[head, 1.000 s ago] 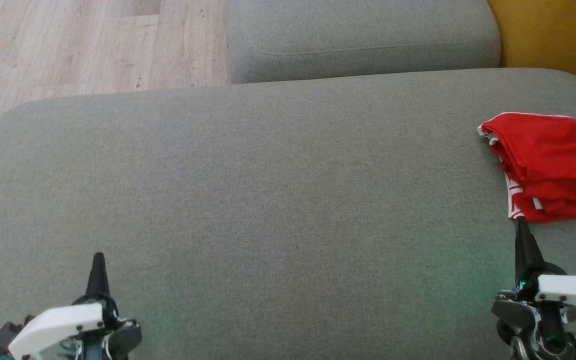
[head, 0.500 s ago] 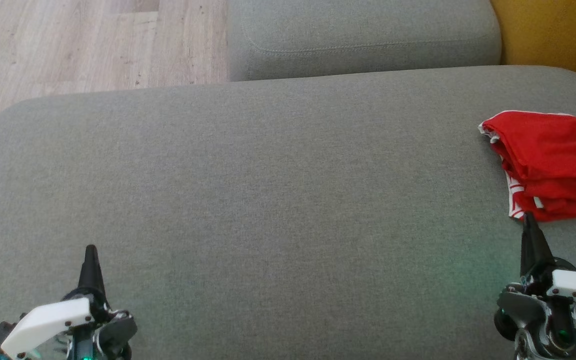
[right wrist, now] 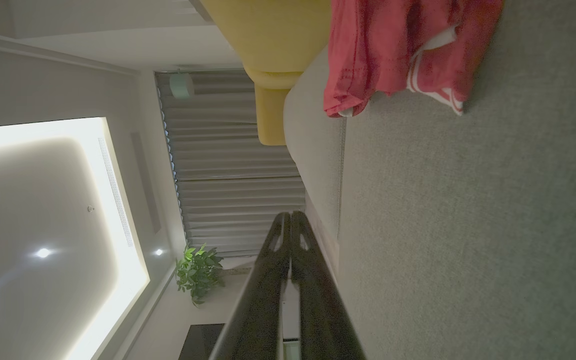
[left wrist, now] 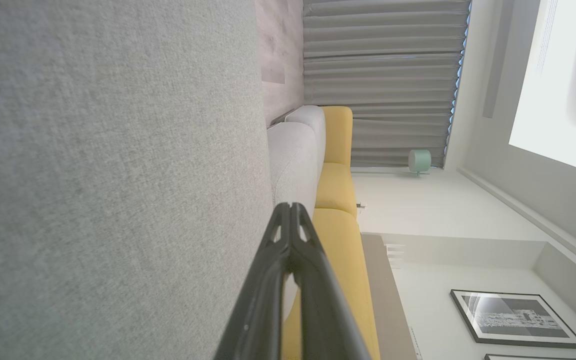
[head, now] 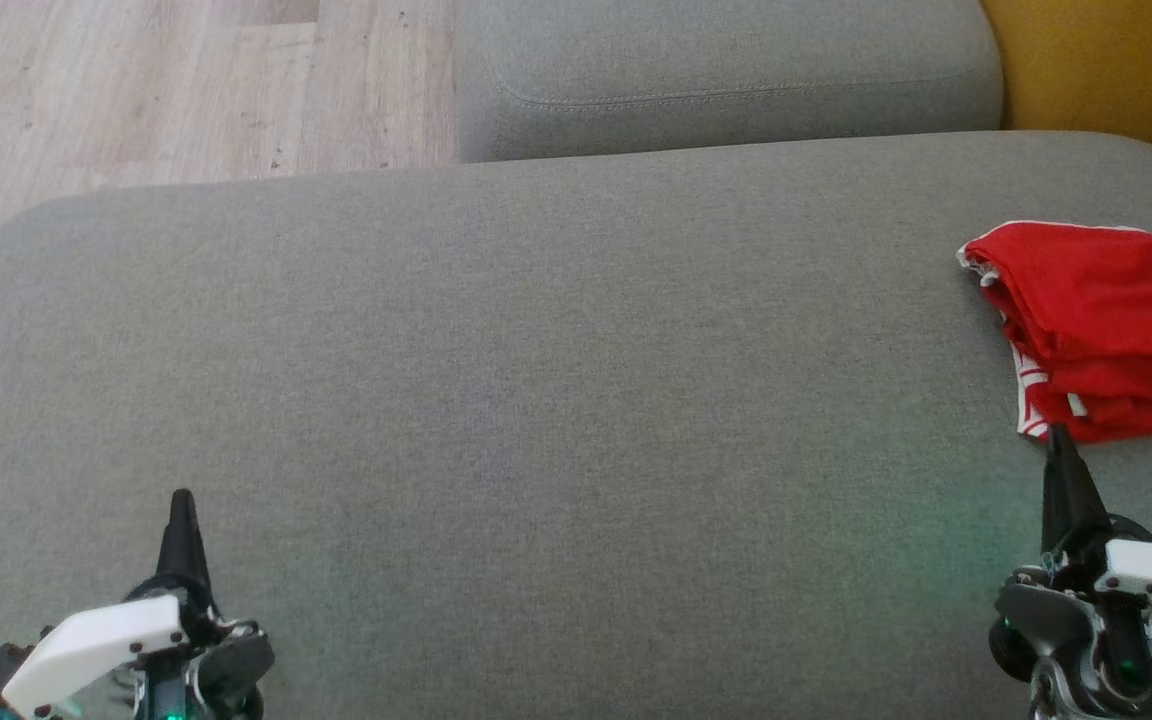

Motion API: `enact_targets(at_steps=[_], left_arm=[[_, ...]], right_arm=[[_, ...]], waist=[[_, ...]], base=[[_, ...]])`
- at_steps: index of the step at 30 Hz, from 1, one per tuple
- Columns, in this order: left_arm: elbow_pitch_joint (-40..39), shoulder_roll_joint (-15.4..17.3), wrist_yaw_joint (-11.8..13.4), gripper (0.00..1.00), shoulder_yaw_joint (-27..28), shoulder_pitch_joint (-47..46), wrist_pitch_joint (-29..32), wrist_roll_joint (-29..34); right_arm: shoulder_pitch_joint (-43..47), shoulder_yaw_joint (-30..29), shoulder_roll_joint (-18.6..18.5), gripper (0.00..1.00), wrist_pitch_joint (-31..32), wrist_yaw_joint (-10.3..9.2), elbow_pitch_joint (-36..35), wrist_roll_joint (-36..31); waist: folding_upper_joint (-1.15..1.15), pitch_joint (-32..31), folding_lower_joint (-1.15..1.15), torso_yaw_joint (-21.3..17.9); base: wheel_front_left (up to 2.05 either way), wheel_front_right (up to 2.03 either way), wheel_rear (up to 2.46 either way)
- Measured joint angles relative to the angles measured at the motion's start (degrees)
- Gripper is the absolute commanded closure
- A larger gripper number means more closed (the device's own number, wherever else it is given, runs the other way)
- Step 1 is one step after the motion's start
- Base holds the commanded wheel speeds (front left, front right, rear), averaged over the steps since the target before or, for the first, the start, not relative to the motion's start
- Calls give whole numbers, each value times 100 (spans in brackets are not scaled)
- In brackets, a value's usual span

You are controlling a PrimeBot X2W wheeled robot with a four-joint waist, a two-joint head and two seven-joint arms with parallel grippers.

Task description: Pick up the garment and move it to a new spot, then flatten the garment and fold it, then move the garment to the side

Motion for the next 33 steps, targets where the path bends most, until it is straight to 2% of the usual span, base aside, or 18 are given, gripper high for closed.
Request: enact_targets(at_steps=[33], left_arm=[[0, -9, 0, 100, 9, 0, 1, 0]], right_arm=[[0, -44, 4, 100, 51, 0, 0, -2]], waist=[[0, -1, 0, 0]], base=[[0, 0, 0]])
